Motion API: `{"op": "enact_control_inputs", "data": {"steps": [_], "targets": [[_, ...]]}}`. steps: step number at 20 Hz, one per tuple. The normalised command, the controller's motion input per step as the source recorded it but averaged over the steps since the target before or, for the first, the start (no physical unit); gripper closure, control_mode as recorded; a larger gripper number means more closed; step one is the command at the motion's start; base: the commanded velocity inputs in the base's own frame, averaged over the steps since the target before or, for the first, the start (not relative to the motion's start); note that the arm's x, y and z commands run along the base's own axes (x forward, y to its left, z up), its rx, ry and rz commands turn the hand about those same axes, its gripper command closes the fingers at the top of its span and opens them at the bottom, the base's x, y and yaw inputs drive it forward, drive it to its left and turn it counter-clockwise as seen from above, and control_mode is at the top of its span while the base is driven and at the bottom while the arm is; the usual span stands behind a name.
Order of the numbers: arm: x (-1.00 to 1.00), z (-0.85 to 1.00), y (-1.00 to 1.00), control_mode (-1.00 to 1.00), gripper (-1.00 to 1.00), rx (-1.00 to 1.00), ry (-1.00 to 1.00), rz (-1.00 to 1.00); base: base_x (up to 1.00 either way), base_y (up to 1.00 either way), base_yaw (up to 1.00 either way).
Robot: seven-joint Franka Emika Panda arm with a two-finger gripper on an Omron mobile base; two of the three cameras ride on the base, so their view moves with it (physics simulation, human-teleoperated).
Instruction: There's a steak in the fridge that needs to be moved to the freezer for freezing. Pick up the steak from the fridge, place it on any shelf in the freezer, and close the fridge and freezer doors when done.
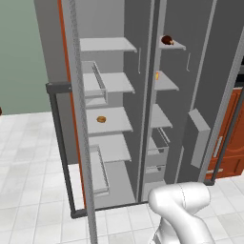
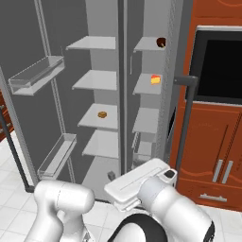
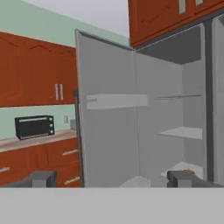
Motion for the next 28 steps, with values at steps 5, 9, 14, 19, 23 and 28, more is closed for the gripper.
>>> {"op": "enact_control_inputs", "data": {"steps": [5, 9, 14, 19, 23, 28], "targets": [[0.03, -0.17, -0.42, -1.00, -1.00, 0.04, 0.00, 0.13, 0.00, 0.00, 0.00], [0.06, -0.21, -0.39, -1.00, -1.00, 0.03, 0.00, 0.10, 0.00, 0.00, 0.00], [0.19, -0.28, -0.13, -1.00, -1.00, 0.02, 0.00, 0.08, 0.00, 0.00, 0.00], [0.35, -0.40, 0.00, -1.00, -1.00, 0.01, 0.00, 0.05, 0.00, 0.00, 0.00], [0.44, -0.32, -0.03, -1.00, -1.00, 0.06, 0.00, 0.04, 0.00, 0.00, 0.00], [0.48, -0.29, -0.05, -1.00, -1.00, 0.04, 0.00, 0.00, 0.00, 0.00, 0.00]]}}
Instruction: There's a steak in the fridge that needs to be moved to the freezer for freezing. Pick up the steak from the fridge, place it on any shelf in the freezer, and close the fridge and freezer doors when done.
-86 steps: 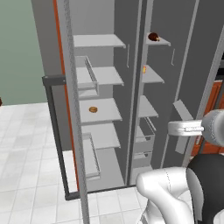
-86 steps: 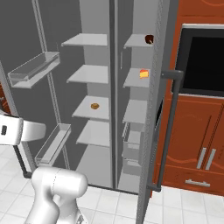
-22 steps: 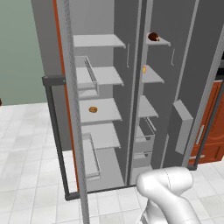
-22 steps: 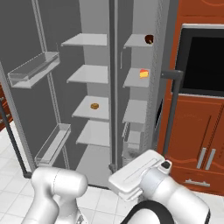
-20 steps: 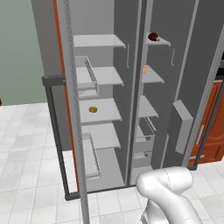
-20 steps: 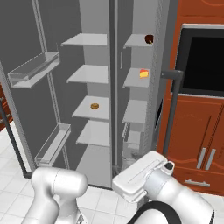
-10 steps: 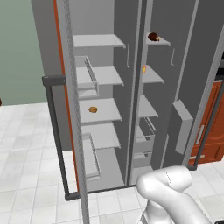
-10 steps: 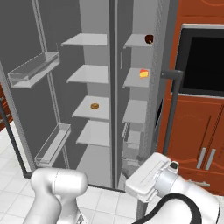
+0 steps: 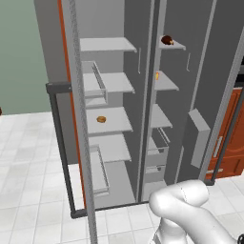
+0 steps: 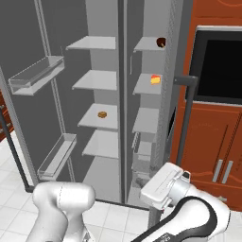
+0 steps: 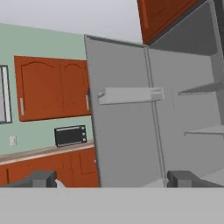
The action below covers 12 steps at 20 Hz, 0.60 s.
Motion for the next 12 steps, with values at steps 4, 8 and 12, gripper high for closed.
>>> {"op": "enact_control_inputs", "data": {"steps": [4, 8, 12], "targets": [[0.49, -0.23, -0.18, -1.00, -1.00, 0.04, 0.00, 0.00, 0.00, 0.00, 0.00], [0.31, -0.17, -0.30, -1.00, -1.00, 0.03, 0.00, 0.00, 0.00, 0.00, 0.00], [0.19, -0.09, -0.47, -1.00, -1.00, 0.02, 0.00, 0.00, 0.00, 0.00, 0.00]]}}
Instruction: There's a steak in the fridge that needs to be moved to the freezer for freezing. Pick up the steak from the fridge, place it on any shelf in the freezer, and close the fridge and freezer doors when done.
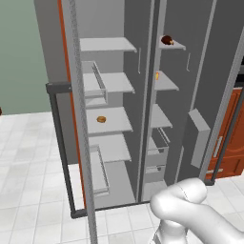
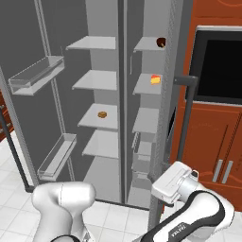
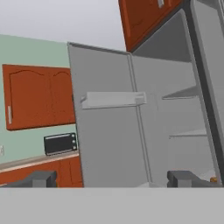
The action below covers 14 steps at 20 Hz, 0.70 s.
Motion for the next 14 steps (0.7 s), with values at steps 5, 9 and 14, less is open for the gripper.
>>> {"op": "enact_control_inputs", "data": {"steps": [5, 9, 14], "targets": [[0.28, -0.15, -0.36, -1.00, -1.00, 0.00, 0.00, 0.00, 0.00, 0.00, 0.00], [0.34, -0.26, -0.09, -1.00, -1.00, 0.00, 0.00, 0.00, 0.00, 0.00, 0.00], [0.32, -0.40, -0.15, -1.00, -1.00, 0.00, 0.00, 0.00, 0.00, 0.00, 0.00]]}}
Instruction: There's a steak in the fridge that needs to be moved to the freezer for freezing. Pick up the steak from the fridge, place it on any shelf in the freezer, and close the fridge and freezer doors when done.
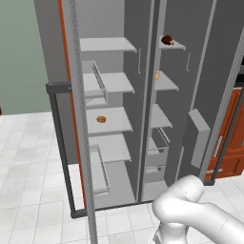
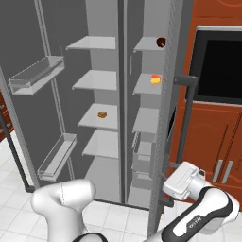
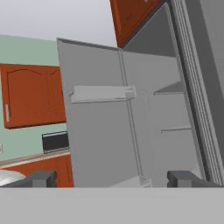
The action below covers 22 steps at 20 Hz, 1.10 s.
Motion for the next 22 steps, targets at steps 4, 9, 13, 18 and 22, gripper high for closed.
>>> {"op": "enact_control_inputs", "data": {"steps": [4, 9, 13, 18, 22], "targets": [[0.31, -0.20, -0.42, -1.00, -1.00, 0.00, 0.00, 0.00, 0.00, 0.00, 0.00], [0.21, -0.24, -0.28, -1.00, -1.00, 0.00, 0.00, 0.00, 0.00, 0.00, 0.00], [0.23, -0.28, -0.03, -1.00, -1.00, 0.00, 0.00, 0.00, 0.00, 0.00, 0.00], [0.38, -0.27, 0.00, -1.00, -1.00, -0.01, 0.00, 0.00, 0.00, 0.00, 0.00], [0.28, -0.18, -0.03, -1.00, -1.00, 0.00, 0.00, 0.00, 0.00, 0.00, 0.00]]}}
